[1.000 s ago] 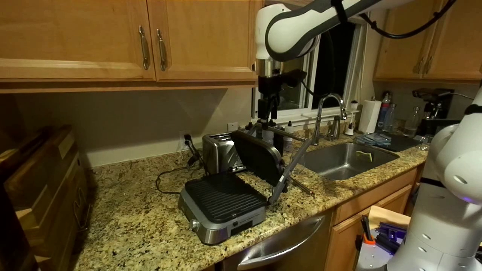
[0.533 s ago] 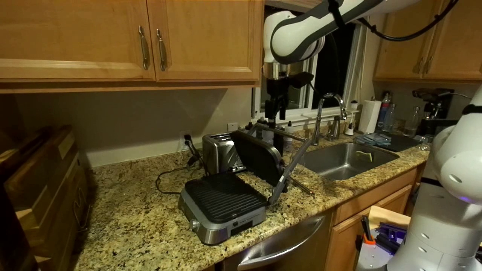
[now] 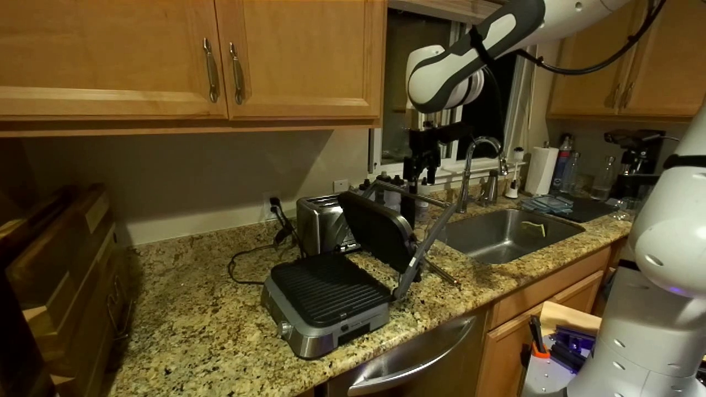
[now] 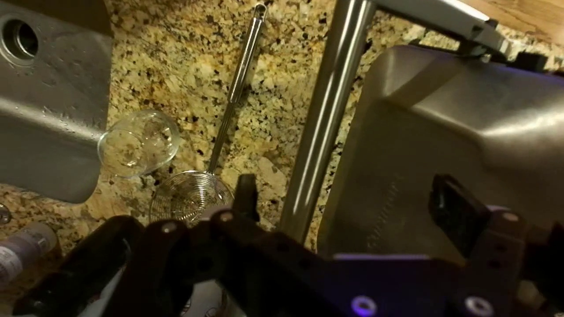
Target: Close the grill sandwich maker
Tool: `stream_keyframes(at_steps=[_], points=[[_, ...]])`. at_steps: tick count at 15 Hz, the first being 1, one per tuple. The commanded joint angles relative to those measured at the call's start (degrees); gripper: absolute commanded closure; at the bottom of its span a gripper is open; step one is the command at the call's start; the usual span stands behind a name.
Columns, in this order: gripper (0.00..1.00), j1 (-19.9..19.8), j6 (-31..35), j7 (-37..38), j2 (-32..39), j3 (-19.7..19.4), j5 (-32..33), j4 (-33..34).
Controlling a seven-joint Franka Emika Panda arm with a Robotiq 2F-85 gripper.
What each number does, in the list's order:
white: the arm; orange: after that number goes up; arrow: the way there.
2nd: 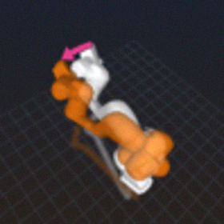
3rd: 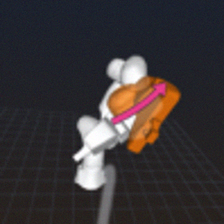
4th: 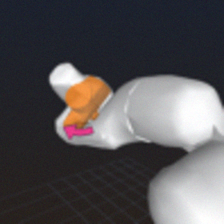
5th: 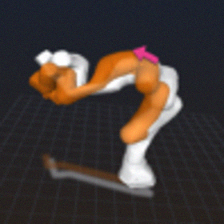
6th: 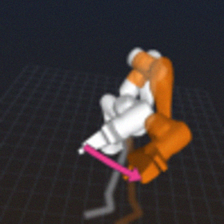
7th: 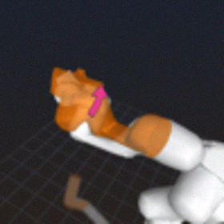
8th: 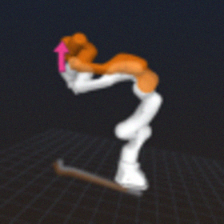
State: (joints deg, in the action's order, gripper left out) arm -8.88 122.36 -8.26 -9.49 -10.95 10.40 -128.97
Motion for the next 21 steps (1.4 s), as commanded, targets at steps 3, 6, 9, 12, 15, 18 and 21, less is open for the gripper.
stream_keyframes(at_steps=[3,6,9,12,15,18,21], points=[[0.0,-1.17,7.9,-1.54,6.16,-1.54,-3.94,1.71],[0.0,-1.44,9.54,-1.88,8.09,-1.54,-5.78,2.67],[0.0,-1.75,9.88,-1.77,9.34,-1.48,-6.96,3.14],[0.27,-1.98,9.93,-1.89,10.24,-1.5,-8.41,3.17],[0.47,-2.26,10.04,-1.99,11.11,-1.54,-9.72,2.82],[0.66,-2.61,10.13,-1.87,11.43,-1.55,-9.8,2.65],[0.87,-2.75,10.44,-1.53,11.03,-1.57,-9.12,2.58]])
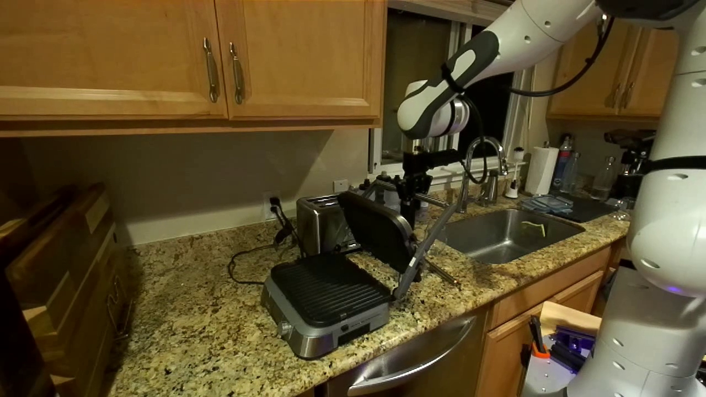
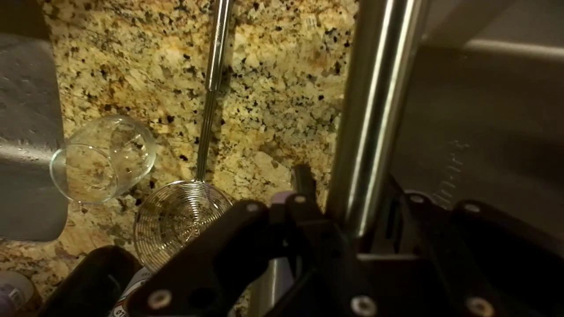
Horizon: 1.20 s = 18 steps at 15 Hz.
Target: Close the grill sandwich maker
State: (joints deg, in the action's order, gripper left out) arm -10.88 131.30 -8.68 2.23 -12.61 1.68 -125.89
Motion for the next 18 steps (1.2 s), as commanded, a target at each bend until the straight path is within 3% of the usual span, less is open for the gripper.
stream_keyframes(at_steps=[1,4,11,18], points=[[0.9,-0.85,1.74,-0.98,-0.82,0.08,-0.14,-0.52],[0.94,-0.84,1.94,-0.27,-1.62,0.18,0.76,-0.43],[0.91,0.09,1.52,0.15,-2.94,1.24,2.01,-0.76],[0.92,3.28,-0.94,5.22,-5.82,5.74,3.35,-0.17]])
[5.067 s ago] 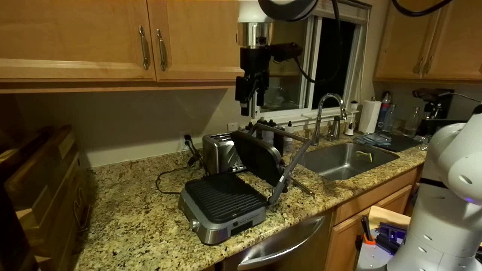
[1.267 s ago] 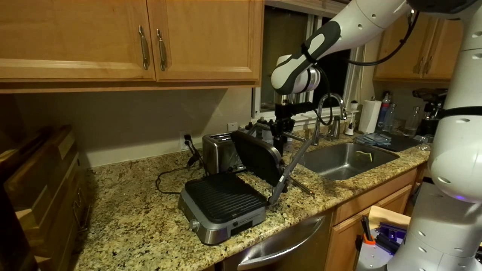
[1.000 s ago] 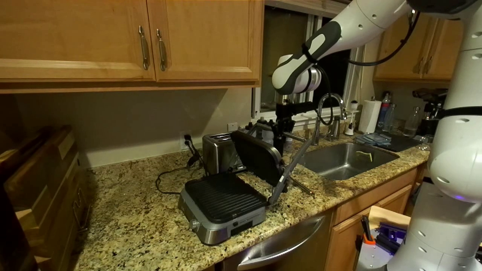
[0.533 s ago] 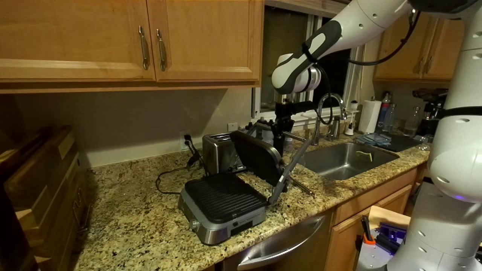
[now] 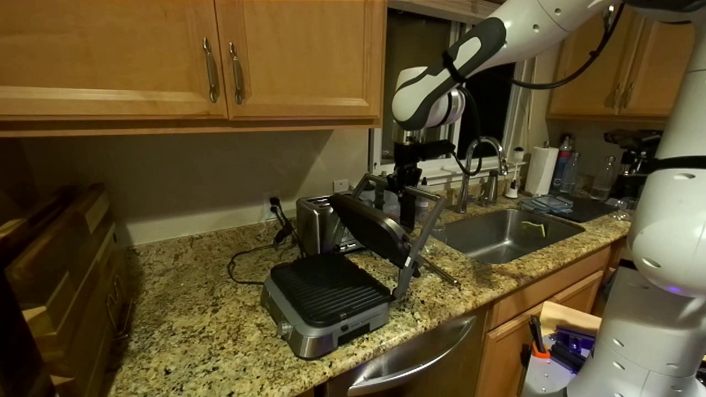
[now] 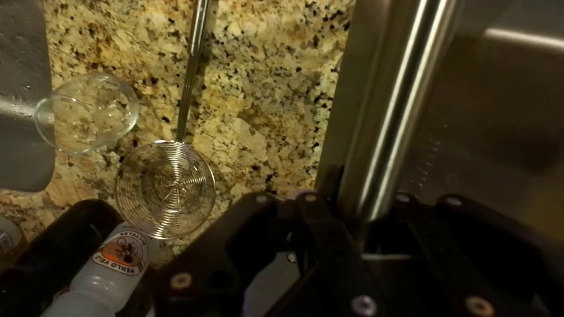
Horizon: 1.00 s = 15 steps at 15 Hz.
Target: Close the grill sandwich maker
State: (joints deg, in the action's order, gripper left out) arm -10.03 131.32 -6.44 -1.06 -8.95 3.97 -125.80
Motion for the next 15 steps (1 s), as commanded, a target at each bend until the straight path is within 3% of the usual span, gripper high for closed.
stream_keyframes(at_steps=[1,8,15], points=[[0.92,2.94,-1.34,3.34,-2.73,2.78,0.72,0.02],[0.93,7.61,-2.26,5.12,-0.96,7.88,0.55,2.65],[0.91,7.9,-0.65,5.86,-0.64,7.92,0.07,2.94]])
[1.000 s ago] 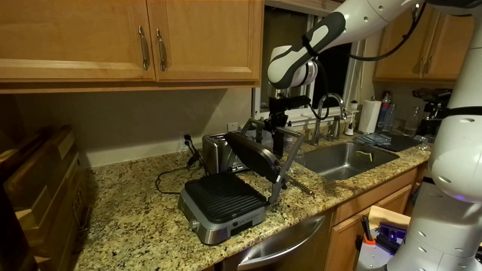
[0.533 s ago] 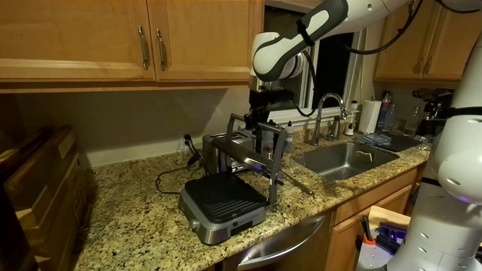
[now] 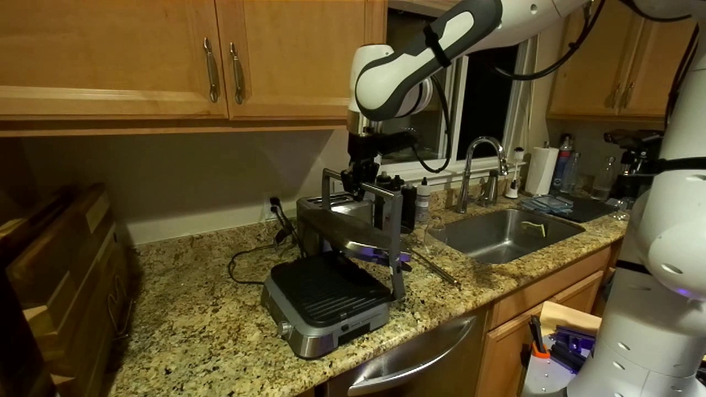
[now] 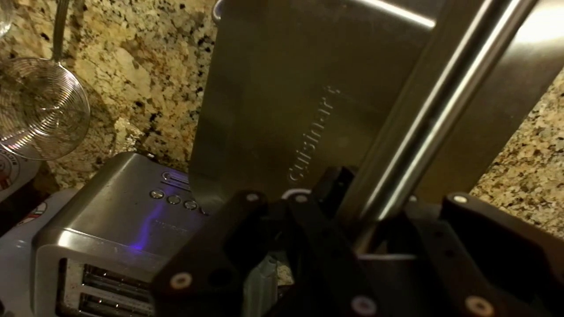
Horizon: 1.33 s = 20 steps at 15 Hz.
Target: Close the grill sandwich maker
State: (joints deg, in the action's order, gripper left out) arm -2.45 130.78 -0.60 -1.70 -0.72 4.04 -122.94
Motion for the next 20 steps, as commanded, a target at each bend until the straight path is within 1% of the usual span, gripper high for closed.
stream_keyframes(at_steps=[1,6,7,10,16,20], points=[[0.91,0.32,-0.11,0.01,0.0,-0.31,0.0,0.08],[0.91,0.31,-0.13,0.01,0.0,-0.31,0.0,0.08],[0.95,0.57,-0.22,0.59,0.37,-0.04,-0.02,0.39],[0.95,1.57,-0.11,3.35,1.7,1.14,0.96,1.9],[0.95,4.6,-0.3,7.38,6.8,3.74,0.75,6.09],[0.95,6.88,-0.09,9.9,11.74,5.01,0.62,9.82]])
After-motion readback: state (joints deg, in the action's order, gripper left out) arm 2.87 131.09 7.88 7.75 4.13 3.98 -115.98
